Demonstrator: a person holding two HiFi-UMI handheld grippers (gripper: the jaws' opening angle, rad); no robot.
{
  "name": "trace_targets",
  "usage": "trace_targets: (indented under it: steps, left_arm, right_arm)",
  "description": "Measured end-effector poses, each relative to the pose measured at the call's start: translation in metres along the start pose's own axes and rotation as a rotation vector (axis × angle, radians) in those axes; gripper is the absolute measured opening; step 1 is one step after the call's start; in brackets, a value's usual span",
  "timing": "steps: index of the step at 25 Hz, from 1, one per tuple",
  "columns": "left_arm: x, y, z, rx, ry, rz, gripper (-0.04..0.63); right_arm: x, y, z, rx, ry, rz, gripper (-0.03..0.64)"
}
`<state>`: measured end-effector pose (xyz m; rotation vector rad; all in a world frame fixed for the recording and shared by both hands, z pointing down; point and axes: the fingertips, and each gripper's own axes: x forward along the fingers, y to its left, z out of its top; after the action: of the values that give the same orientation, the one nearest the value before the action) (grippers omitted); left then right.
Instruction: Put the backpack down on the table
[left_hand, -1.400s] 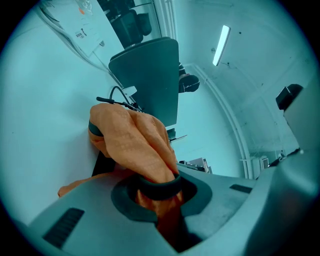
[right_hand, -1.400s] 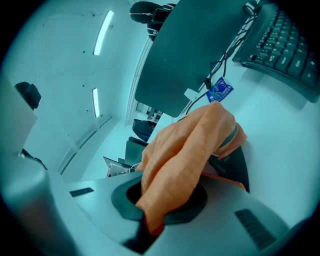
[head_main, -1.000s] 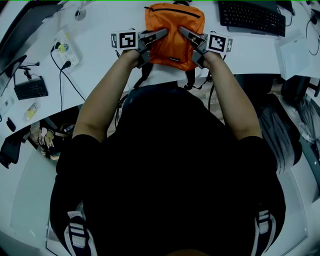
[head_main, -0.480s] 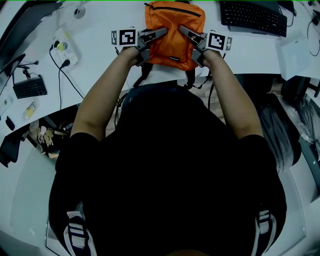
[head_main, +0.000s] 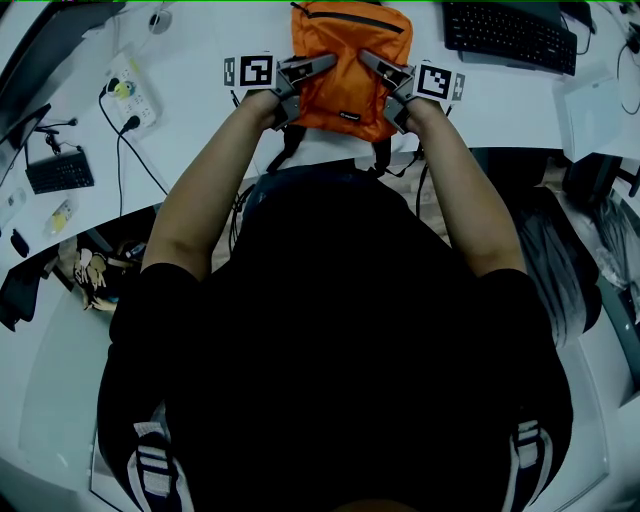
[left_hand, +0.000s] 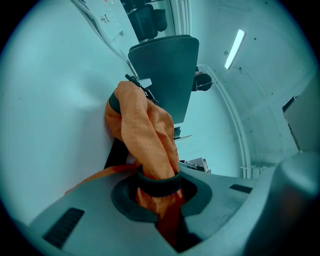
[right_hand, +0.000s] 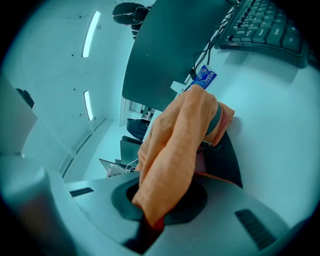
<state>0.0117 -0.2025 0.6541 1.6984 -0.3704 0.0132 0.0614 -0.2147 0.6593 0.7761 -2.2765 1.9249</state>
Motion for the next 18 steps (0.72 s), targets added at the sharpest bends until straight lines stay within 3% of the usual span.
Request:
trace_targets:
  steps: [9,18]
  left_arm:
    - [-0.0032,-0.0019,0.0007,0.004,-0.017,-0.004,0.074]
    - [-0.0062,-0.0085,0.0025,0.016,-0.037,-0.036,0.103]
  right_arm:
    - [0.0006,0.0008,0.0001,0.005,-0.008,-0.008,0.038]
    - [-0.0015,0.0005,0.004,-0.016,-0.046,-0.045,0.115]
